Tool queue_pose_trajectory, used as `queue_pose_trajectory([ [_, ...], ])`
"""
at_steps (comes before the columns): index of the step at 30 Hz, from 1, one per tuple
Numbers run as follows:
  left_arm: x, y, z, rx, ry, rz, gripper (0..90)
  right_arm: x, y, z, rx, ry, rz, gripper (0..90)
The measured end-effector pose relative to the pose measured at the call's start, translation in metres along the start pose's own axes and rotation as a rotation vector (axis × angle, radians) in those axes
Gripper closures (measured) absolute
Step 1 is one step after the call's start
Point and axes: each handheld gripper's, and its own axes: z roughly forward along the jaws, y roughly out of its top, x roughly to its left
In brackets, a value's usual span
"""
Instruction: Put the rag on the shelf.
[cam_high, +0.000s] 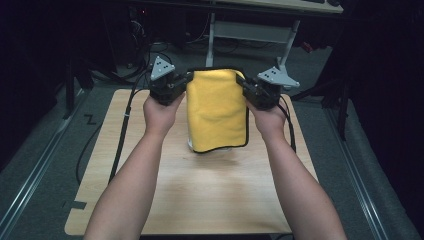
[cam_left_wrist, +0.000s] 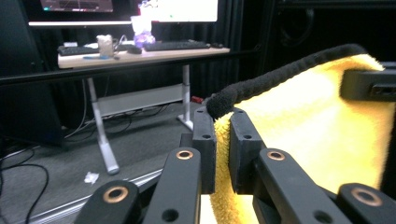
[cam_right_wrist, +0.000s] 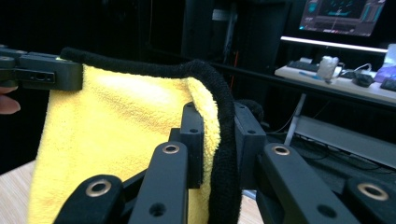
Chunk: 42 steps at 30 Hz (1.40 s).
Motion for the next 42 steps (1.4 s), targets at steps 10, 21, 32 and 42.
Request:
queue_pose_trajectory([
  [10,0.013,-0.004,0.027,0.072,0.033,0.041,81.8,-0.009,-0.009,0.021,0.054,0.005,-0.024,78.0],
  [21,0.024,-0.052,0.051,0.217,-0.019,-0.048,83.2,-0.021,-0.039,0.041,0.189,0.023,-0.074,77.9],
  [32,0.028,-0.089,0.051,0.301,-0.07,-0.108,83.6,-0.028,-0.078,0.048,0.25,0.076,0.004,77.5],
  [42,0.029,-0.108,0.049,0.325,-0.094,-0.146,83.7,-0.03,-0.095,0.053,0.279,0.098,0.066,77.1],
])
